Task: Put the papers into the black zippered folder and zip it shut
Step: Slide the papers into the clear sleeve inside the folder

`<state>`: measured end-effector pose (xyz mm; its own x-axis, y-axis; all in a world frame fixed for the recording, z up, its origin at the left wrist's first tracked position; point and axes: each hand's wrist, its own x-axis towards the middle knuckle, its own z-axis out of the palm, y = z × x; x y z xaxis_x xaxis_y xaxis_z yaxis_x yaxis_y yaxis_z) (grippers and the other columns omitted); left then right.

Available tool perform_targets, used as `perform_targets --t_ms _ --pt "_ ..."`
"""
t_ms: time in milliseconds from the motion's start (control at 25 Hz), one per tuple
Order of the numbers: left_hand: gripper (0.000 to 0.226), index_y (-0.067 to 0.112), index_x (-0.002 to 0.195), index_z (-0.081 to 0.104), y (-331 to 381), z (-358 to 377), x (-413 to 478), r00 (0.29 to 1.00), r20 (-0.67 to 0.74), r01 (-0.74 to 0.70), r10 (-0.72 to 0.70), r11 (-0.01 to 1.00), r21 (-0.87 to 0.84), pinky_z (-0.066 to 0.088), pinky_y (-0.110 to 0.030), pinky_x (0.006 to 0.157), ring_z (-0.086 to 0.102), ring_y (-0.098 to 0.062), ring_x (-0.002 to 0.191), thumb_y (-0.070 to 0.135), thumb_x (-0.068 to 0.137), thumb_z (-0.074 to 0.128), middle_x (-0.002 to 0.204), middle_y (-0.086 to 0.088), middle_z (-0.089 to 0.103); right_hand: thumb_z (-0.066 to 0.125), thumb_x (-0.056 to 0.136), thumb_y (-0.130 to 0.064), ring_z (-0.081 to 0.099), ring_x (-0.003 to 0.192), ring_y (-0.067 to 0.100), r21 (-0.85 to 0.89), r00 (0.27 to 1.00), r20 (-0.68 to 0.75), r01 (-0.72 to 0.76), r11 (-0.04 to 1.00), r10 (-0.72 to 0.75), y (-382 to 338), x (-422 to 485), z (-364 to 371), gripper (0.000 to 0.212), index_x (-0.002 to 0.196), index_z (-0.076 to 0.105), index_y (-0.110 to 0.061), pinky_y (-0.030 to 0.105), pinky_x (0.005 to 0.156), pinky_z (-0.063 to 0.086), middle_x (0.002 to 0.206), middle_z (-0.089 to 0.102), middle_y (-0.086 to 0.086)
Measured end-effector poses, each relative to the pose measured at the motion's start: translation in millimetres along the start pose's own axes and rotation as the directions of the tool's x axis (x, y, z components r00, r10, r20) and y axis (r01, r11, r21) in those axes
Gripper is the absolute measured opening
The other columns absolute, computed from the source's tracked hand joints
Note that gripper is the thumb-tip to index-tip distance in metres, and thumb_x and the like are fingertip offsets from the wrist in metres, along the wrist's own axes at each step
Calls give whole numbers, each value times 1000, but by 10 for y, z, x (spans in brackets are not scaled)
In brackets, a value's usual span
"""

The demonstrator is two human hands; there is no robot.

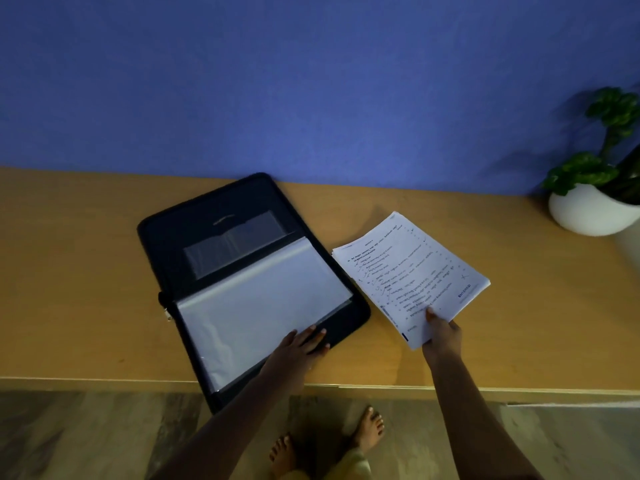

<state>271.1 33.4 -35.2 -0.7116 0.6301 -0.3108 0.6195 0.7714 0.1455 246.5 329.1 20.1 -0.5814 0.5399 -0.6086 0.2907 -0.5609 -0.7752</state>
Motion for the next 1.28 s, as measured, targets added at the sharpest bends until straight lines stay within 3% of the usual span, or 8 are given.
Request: perform_targets --t_ms 120,240,320,440,560,800,1000,1280 --pt "71 28 143 46 -161 15 -246 996 -41 -73 78 990 124 39 -43 110 36 -24 143 32 78 73 154 -2 39 61 91 -3 61 99 29 7 1000 -15 -16 1000 16 112 -114 12 32 121 55 -1 49 87 50 119 62 15" --pt "70 26 153 18 -351 110 -500 993 77 -103 92 984 147 9 -49 121 3 -25 152 22 92 53 164 -1 6 61 91 -3 60 101 29 8 1000 -16 -22 1000 22 212 -201 36 30 120 54 -3 52 94 49 121 61 16" --pt "65 27 151 26 -451 73 -677 994 63 -98 91 988 119 7 -48 121 5 -22 152 22 92 51 164 2 10 60 91 -1 59 104 30 24 999 -25 -20 1000 20 256 -246 50 33 123 53 0 52 97 48 125 60 17" --pt "43 25 129 58 -504 -3 -808 983 -129 -120 127 991 63 32 -46 115 47 -22 135 30 86 56 144 2 52 60 91 0 59 105 30 40 999 -46 -27 999 28 283 -311 38 44 132 45 4 49 90 49 132 57 20" --pt "27 23 107 62 -276 -156 -566 930 -357 45 -82 993 -110 53 -38 92 67 -17 94 40 88 57 103 3 71 61 91 -2 58 109 32 45 996 -80 -32 998 35 276 -327 -40 49 135 41 3 49 88 50 133 56 19" --pt "66 10 122 50 154 -502 349 767 -94 542 -635 719 -435 50 -38 88 56 -24 110 64 84 54 119 -9 56 62 90 -4 57 114 37 29 995 -97 -17 999 20 153 -257 -262 48 133 43 5 54 95 48 129 57 20" --pt "50 9 124 52 25 -574 577 680 46 669 -732 594 -447 48 -40 91 53 -28 117 44 90 59 126 -12 54 61 90 -4 58 110 32 -1 997 -72 -9 1000 9 6 -153 -368 45 132 45 1 55 95 48 121 58 16" --pt "17 10 90 70 -115 -768 478 630 110 644 -769 438 -627 47 -29 65 67 -27 86 19 89 56 83 -5 67 58 91 -2 62 96 27 0 997 62 36 999 -36 -82 -69 -349 22 113 53 -3 48 84 53 113 61 13"
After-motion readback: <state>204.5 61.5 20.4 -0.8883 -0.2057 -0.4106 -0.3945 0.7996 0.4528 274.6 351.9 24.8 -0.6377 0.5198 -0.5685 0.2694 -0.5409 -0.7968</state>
